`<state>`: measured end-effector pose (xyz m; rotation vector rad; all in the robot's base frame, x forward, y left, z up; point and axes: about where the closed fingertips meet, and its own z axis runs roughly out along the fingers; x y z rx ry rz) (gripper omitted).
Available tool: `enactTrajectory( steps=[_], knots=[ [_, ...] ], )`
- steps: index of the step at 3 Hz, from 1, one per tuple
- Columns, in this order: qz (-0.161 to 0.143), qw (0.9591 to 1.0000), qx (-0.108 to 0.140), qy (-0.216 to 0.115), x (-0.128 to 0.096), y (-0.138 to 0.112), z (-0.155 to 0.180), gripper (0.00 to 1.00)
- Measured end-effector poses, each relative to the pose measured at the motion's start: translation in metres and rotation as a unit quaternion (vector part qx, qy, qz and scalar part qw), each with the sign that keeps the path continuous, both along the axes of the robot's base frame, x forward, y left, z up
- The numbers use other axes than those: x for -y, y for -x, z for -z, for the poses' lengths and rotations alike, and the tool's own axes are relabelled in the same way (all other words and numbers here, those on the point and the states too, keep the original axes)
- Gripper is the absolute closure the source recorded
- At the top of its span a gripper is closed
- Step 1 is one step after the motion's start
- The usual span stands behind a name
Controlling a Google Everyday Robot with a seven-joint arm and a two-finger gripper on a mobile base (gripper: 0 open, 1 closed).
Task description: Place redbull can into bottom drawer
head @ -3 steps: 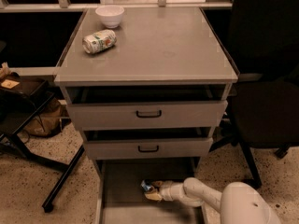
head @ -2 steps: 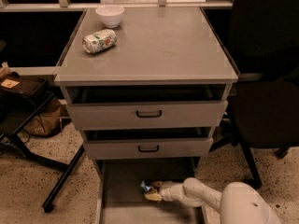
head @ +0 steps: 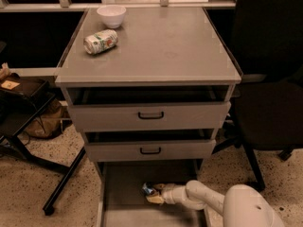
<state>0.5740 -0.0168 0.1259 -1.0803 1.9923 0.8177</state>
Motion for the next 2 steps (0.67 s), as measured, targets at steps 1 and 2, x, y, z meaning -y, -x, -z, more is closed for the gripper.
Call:
enactTrajectory(
  steps=[1,2],
  knots=[
    [0.000,1.0000,0.000,0.000,0.0000,0.0000,0.0000,0.35],
    [0.000,1.0000,0.000,0.000,0.0000,0.0000,0.0000,0.12]
  ],
)
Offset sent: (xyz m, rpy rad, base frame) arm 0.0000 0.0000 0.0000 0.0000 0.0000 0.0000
